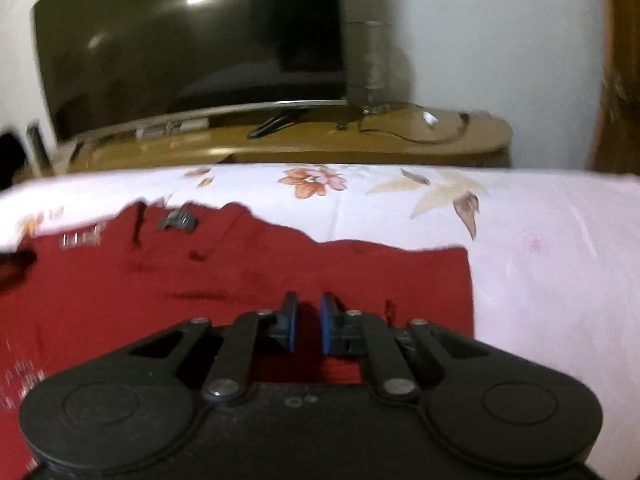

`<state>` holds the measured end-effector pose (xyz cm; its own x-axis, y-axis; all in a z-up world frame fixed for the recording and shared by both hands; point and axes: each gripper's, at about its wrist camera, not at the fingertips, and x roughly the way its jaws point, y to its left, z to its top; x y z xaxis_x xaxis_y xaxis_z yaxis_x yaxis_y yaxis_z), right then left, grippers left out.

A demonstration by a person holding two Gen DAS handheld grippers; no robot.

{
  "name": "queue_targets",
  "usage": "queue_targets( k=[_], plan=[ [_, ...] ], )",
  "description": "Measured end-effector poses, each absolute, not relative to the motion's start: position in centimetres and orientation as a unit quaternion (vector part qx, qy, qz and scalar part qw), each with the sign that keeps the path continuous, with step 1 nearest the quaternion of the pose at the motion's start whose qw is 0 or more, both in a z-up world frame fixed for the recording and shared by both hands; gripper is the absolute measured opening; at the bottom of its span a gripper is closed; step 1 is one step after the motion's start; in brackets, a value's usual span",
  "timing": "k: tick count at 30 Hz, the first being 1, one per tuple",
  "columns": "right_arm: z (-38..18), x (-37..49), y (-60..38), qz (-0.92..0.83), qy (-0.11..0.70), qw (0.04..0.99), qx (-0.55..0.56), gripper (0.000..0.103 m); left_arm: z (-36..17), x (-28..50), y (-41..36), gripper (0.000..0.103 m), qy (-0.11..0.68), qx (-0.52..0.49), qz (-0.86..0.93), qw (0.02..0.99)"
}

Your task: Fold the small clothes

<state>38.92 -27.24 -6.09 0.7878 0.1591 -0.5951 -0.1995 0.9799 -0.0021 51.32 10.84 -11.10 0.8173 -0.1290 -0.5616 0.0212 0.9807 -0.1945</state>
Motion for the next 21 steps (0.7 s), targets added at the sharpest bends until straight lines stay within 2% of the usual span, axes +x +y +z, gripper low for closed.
queue_targets(
  k=[3,4,5,9,11,15,21],
  plan=[
    [-4.6,37.6,-26.7,0.102,0.293,0.95,-0.036,0.026,-8.6,49.5,9.2,0.049,0.26,-0.059,-0.052,0.962],
    [-4.0,37.0,-26.5,0.11,0.281,0.953,-0.032,0.027,-8.3,49.1,8.5,0.052,0.256,-0.061,-0.063,0.963],
    [-3.7,36.7,-26.0,0.121,0.278,0.953,-0.026,0.027,-8.3,49.0,7.4,0.059,0.262,-0.06,-0.082,0.96],
    [-4.4,35.6,-22.5,0.181,0.289,0.94,-0.031,0.03,-10.1,49.0,3.3,0.062,0.29,-0.007,-0.107,0.951],
    [-5.4,35.1,-20.8,0.195,0.301,0.931,-0.065,0.038,-10.8,48.2,2.6,0.062,0.294,0.005,-0.108,0.95],
    [-6.4,33.6,-21.7,0.175,0.296,0.932,-0.112,0.038,-10.8,46.7,4.7,0.062,0.294,0.005,-0.078,0.953],
    [-6.1,33.3,-29.0,0.099,0.309,0.945,-0.046,0.037,-11.0,45.5,9.9,0.062,0.3,-0.047,-0.047,0.951]
  ],
)
